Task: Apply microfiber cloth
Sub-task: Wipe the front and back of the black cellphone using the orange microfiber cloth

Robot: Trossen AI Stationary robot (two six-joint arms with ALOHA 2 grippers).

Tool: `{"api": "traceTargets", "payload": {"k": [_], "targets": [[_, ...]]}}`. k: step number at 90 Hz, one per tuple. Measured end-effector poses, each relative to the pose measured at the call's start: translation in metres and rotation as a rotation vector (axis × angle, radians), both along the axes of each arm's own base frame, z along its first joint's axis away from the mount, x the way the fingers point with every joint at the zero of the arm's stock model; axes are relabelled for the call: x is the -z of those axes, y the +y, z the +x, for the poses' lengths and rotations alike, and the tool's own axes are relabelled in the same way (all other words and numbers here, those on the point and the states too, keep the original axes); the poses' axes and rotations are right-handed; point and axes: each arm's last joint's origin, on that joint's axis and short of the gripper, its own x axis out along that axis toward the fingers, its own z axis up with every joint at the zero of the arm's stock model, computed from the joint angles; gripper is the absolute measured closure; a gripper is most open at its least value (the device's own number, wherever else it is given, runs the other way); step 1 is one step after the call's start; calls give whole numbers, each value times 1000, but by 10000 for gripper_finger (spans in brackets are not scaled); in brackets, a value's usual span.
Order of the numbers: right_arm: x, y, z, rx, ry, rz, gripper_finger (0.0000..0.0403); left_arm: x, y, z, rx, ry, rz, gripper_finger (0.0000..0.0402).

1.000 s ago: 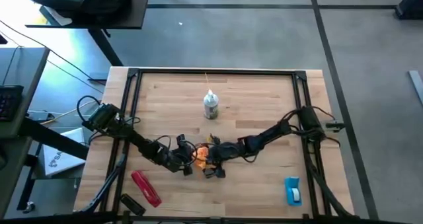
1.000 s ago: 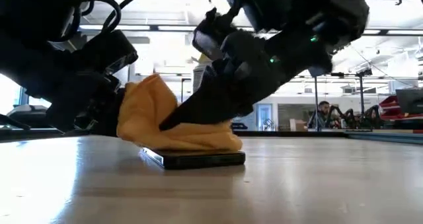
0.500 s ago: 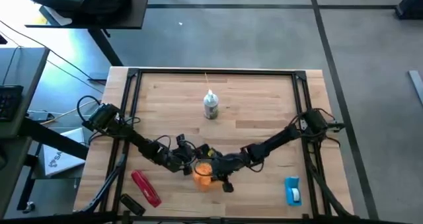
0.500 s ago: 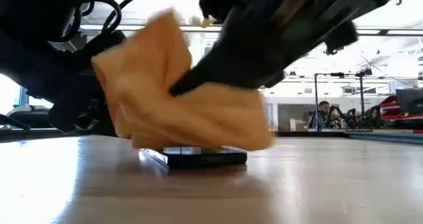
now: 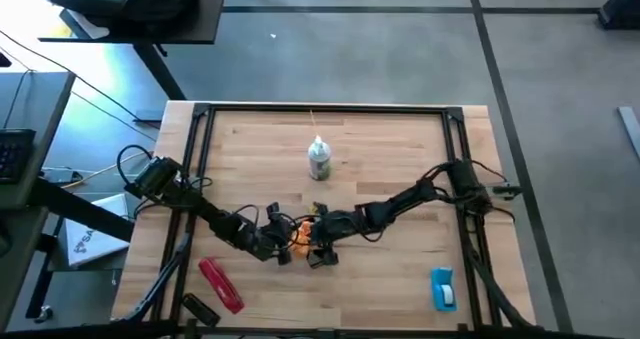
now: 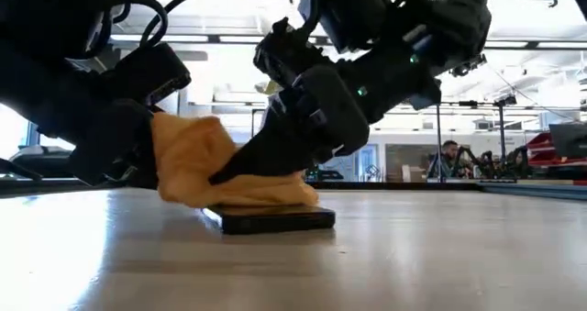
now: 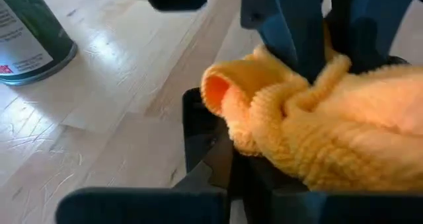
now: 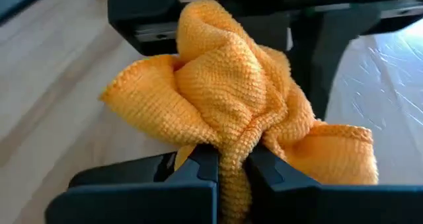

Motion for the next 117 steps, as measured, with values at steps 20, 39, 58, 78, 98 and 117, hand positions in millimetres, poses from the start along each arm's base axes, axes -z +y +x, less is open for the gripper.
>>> {"api": "traceTargets", "payload": {"k": [20,39,58,78,98,117], "targets": [[1,28,-8,-33,45,104,400,0,1,1,0,2,-3,401],[1,62,-21,-51,105,242,400,0,1,1,3,7,-5,401],[-44,62,-26,-122,106,230,400,0,1,1,14,14,-2,401],[-65,12,-28,98,110,-191,400,0,1,1,16,15,-3,401],[-28,-20,-10,82,165,-92,400,0,1,1,16,16,-2,401],[-14,3,-9,56,180,53,400,1,1,0,24,24,-9,401]]}}
